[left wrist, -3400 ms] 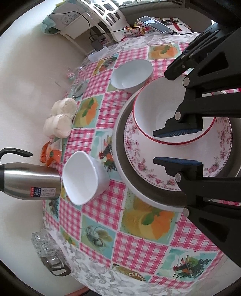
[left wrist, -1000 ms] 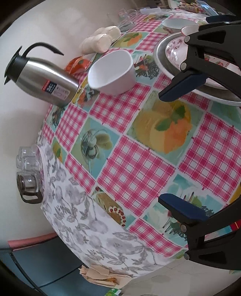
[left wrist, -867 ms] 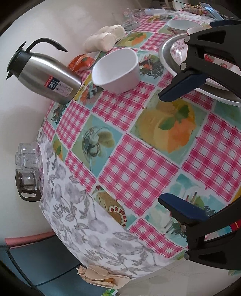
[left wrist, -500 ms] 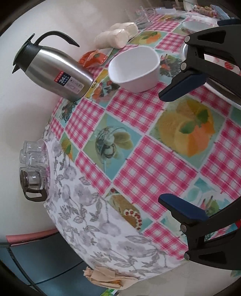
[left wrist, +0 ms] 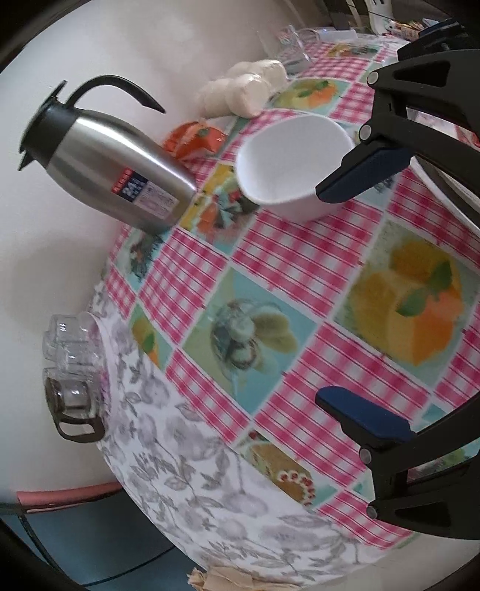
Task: Organize plates and bowls
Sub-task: 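Move both grippers toward the small square white bowl, then close both grippers on the rim of the square white bowl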
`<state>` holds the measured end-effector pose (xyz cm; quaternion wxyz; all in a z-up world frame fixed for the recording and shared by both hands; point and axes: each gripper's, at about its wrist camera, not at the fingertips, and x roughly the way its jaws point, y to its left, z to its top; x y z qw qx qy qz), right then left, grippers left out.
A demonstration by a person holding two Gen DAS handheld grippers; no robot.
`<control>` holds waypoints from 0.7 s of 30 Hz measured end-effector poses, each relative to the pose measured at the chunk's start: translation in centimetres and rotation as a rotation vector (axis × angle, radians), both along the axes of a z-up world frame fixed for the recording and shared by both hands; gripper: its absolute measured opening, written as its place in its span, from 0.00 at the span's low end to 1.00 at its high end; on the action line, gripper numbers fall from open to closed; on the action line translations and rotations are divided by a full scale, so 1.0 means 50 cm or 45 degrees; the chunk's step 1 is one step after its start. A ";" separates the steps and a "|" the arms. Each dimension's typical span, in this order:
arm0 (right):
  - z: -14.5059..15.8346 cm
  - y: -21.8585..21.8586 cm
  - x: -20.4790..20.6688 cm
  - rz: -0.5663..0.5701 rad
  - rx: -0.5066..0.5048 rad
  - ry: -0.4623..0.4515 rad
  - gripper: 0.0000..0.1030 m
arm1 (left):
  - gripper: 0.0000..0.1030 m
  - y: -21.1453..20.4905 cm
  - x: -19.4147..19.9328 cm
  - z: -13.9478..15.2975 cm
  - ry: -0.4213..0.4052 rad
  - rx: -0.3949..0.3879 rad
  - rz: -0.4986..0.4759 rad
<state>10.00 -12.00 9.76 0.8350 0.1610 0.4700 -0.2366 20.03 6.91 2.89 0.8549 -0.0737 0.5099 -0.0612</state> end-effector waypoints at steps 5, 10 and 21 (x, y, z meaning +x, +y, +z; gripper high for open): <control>0.003 -0.025 0.037 -0.021 0.046 0.004 1.00 | 0.97 -0.010 0.025 0.002 -0.076 -0.048 0.001; -0.012 -0.049 0.078 -0.044 0.090 0.070 1.00 | 0.97 -0.024 0.050 -0.009 -0.067 -0.087 -0.027; -0.094 -0.063 0.144 -0.080 0.130 0.178 0.99 | 0.97 -0.034 0.092 -0.078 0.098 -0.171 -0.049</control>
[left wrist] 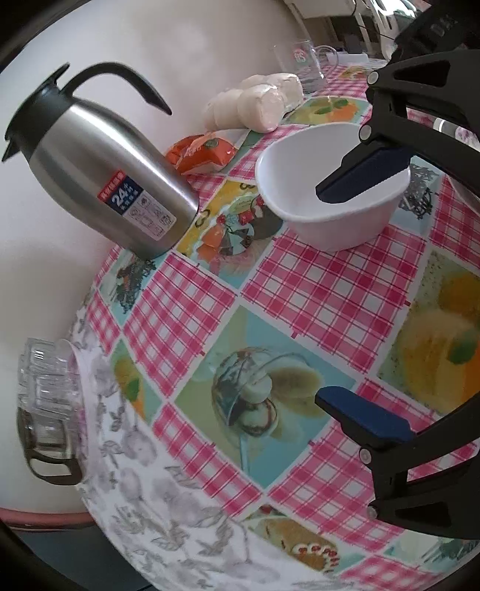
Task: Organize plates and bowls
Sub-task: 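Close both grippers on the rim of the square white bowl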
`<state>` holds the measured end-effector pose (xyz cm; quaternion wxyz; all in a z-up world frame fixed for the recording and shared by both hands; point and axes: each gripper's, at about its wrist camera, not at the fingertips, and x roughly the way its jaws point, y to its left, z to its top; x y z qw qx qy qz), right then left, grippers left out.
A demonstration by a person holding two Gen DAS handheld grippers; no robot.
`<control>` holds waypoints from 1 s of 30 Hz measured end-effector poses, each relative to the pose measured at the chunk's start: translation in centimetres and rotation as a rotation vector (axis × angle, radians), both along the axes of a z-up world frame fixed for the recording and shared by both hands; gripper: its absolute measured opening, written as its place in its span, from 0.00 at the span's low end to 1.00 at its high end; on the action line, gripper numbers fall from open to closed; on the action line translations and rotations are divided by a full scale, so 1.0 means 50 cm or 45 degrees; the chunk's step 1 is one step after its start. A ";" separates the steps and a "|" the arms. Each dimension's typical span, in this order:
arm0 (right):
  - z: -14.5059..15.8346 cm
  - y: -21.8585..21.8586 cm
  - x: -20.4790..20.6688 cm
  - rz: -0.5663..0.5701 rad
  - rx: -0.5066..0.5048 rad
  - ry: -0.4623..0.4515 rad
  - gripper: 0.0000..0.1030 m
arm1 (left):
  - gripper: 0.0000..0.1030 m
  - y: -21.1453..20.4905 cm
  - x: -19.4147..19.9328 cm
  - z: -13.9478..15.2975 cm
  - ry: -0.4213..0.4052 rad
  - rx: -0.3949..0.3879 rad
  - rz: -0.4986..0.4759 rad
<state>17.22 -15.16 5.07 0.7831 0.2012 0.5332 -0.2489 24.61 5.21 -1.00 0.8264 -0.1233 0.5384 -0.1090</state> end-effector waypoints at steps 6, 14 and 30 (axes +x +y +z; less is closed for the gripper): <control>-0.025 0.007 0.037 0.023 -0.048 0.022 0.76 | 0.86 -0.013 0.013 -0.017 0.022 -0.032 -0.034; -0.049 0.031 0.077 0.098 -0.108 0.051 0.39 | 0.63 -0.038 0.019 -0.048 0.065 -0.106 -0.108; -0.081 0.035 0.099 0.148 -0.105 0.074 0.17 | 0.41 -0.054 0.027 -0.056 0.075 -0.183 -0.137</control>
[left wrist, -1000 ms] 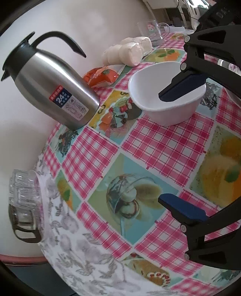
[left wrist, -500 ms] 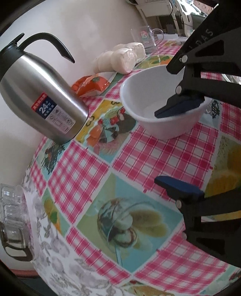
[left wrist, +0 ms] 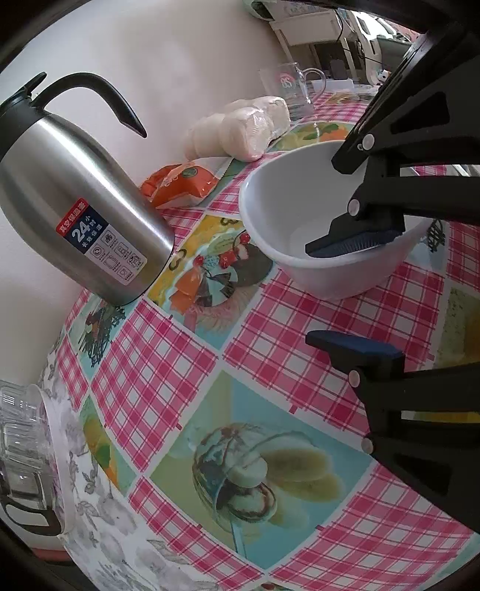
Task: Organize plates and bowls
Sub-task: 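Close both grippers on the rim of the square white bowl, then lift the square white bowl with both grippers over the dish stack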
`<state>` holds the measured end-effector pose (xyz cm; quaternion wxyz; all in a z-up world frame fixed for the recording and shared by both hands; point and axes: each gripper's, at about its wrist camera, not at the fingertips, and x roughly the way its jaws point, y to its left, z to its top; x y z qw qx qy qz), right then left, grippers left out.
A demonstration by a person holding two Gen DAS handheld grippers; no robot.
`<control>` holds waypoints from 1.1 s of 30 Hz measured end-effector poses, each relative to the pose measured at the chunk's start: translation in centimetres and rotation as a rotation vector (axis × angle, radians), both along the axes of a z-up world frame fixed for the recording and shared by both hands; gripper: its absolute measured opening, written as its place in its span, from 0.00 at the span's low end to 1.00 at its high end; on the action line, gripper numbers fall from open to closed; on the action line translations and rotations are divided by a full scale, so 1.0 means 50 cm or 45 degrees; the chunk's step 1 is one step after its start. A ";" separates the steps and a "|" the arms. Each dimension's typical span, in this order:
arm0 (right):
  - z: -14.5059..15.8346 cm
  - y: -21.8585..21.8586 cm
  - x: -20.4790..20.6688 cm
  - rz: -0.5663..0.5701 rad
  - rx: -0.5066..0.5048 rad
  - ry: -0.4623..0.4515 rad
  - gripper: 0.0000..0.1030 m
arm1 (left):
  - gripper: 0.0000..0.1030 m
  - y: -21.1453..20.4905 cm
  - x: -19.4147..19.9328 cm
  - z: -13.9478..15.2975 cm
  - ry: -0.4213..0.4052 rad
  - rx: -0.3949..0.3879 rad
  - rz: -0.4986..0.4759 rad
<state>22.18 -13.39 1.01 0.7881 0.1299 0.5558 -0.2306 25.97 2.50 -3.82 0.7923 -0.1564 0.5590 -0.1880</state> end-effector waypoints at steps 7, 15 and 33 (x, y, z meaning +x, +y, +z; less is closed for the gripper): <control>-0.010 -0.007 0.003 -0.005 0.051 -0.004 0.15 | 0.37 -0.002 0.005 -0.016 0.050 -0.063 -0.004; -0.016 -0.007 -0.001 -0.017 0.119 0.001 0.11 | 0.27 -0.001 0.002 -0.022 0.076 -0.108 -0.027; 0.084 0.009 -0.053 0.023 0.113 -0.174 0.12 | 0.25 0.013 -0.030 0.072 -0.026 -0.122 -0.098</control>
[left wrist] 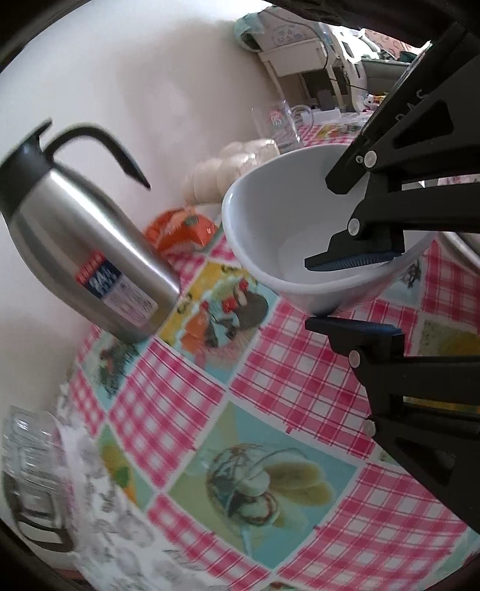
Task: Organize plates and bowls
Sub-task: 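Lift the square white bowl with both grippers over the dish stack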
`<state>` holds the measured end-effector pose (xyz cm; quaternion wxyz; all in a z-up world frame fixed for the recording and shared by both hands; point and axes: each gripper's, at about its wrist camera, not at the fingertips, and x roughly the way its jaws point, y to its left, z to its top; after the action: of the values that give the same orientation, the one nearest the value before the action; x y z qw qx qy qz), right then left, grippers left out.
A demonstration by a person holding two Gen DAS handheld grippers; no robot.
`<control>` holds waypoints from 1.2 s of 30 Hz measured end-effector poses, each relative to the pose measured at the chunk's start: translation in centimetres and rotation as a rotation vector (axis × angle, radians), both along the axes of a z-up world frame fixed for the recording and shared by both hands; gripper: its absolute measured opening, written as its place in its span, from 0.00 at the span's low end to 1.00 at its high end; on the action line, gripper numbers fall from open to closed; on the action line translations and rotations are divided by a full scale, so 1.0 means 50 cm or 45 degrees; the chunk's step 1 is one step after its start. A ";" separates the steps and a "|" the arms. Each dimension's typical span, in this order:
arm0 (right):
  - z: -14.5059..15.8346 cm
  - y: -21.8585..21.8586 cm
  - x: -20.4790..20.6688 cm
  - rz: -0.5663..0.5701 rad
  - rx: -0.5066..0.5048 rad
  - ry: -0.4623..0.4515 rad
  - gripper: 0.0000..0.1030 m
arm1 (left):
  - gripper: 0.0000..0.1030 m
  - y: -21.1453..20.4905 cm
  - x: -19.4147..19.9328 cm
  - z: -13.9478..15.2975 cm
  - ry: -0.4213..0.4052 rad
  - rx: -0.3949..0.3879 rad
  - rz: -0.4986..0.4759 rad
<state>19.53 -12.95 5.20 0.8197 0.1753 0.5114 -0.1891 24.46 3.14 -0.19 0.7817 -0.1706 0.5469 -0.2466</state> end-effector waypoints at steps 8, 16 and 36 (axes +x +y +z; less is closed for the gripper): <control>0.119 0.006 -0.078 0.001 -0.083 -0.195 0.12 | 0.25 -0.024 -0.059 0.129 -0.154 0.009 -0.075; 0.212 -0.017 -0.196 -0.060 -0.052 -0.364 0.12 | 0.25 -0.050 -0.159 0.262 -0.303 -0.008 -0.139; 0.230 -0.027 -0.466 -0.184 0.006 -0.584 0.12 | 0.25 -0.092 -0.351 0.328 -0.432 0.084 -0.303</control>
<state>-3.75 -14.29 16.70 0.8985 0.2516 0.2983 -0.2012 6.92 -1.46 16.23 0.8330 -0.0349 0.4316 -0.3444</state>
